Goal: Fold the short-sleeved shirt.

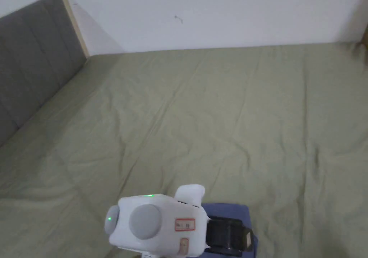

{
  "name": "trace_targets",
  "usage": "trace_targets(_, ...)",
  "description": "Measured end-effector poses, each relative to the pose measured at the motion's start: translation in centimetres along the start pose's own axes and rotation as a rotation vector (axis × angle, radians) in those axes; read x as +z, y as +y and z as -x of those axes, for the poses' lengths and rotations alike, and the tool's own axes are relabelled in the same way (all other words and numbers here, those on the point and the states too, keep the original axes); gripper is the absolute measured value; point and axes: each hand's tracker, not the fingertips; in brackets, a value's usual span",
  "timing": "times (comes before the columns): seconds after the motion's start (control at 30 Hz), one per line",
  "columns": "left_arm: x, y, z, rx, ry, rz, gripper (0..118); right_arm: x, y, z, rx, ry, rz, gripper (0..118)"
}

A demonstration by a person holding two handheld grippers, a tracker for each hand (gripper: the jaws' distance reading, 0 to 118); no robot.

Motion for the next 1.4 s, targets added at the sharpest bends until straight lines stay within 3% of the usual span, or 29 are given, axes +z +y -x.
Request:
trace_targets(0.07,1.6,0.0,1.2,0.052,0.007,-0.059,92,-0.1,-0.1,0.3,0.0,-0.004,0.003,0)
trace_targets(0.1,2.0,-0.1,2.0,0.08,0.013,-0.091,67,-0.2,-0.1,0.4,0.001,-0.003,0.004,0)
trace_targets(0.13,2.0,-0.2,2.5,0.094,0.02,-0.099,21,-0.3,-0.1,0.4,0.002,0.001,0.004,0)
trace_targets(0.17,1.7,-0.2,2.9,0.106,0.032,-0.093,3,-0.4,-0.1,0.5,0.0,0.006,0.006,0)
trace_targets(0.23,0.0,-0.8,3.2,0.093,0.076,-0.066,4,-0.6,-0.2,0.9,-0.001,0.015,0.008,0)
trace_targets(0.37,-4.8,-2.9,1.4,0.044,-0.011,0.07,2,-0.7,-0.3,1.3,0.016,0.016,0.011,0)
trace_targets(0.43,-6.8,-3.7,0.1,0.016,0.028,0.094,1,-0.8,-0.3,1.4,0.019,0.014,0.016,0)
trace_targets(0.57,-6.5,-3.9,-1.3,0.017,-0.003,0.084,1,-0.5,-0.4,1.9,0.039,-0.002,0.023,0)
trace_targets(0.7,-5.0,-3.8,-1.5,-0.068,-0.007,0.085,2,-1.1,-0.2,3.3,0.078,-0.002,0.04,0)
trace_targets(0.8,-2.1,-4.3,0.5,-0.003,-0.121,0.027,4,-2.3,-0.2,6.7,0.206,0.033,0.058,0)
trace_targets(0.83,-1.0,-4.5,1.8,0.038,-0.158,0.001,20,-2.8,-0.3,7.9,0.253,0.048,0.066,0)
trace_targets(0.87,0.3,-4.8,3.1,0.087,-0.197,-0.026,47,-3.8,-0.3,9.6,0.303,0.062,0.082,0)
trace_targets(0.93,2.4,-5.3,5.5,0.143,-0.187,-0.06,111,-5.9,-0.6,12.3,0.373,0.069,0.116,0)
trace_targets(0.97,3.4,-5.5,7.3,0.152,-0.164,-0.079,118,-6.9,-0.9,13.7,0.404,0.06,0.131,0)
trace_targets(1.1,6.2,-6.2,13.4,0.306,-0.094,-0.179,114,-11.2,-2.3,17.6,0.545,0.076,0.198,0)
trace_targets(1.2,5.9,-5.8,17.4,0.414,-0.151,-0.169,114,-15.3,-3.9,17.9,0.672,-0.084,0.241,0)
trace_targets(1.23,5.6,-5.8,17.5,0.429,-0.184,-0.162,113,-16.0,-4.3,17.7,0.687,-0.087,0.259,0)
trace_targets(1.33,2.8,-4.7,19.7,0.509,-0.245,-0.143,113,-15.6,-3.6,17.6,0.602,-0.056,0.244,0)
trace_targets(1.4,0.7,-4.2,20.2,0.518,-0.375,-0.161,113,-15.4,-3.1,17.0,0.582,-0.044,0.254,0)
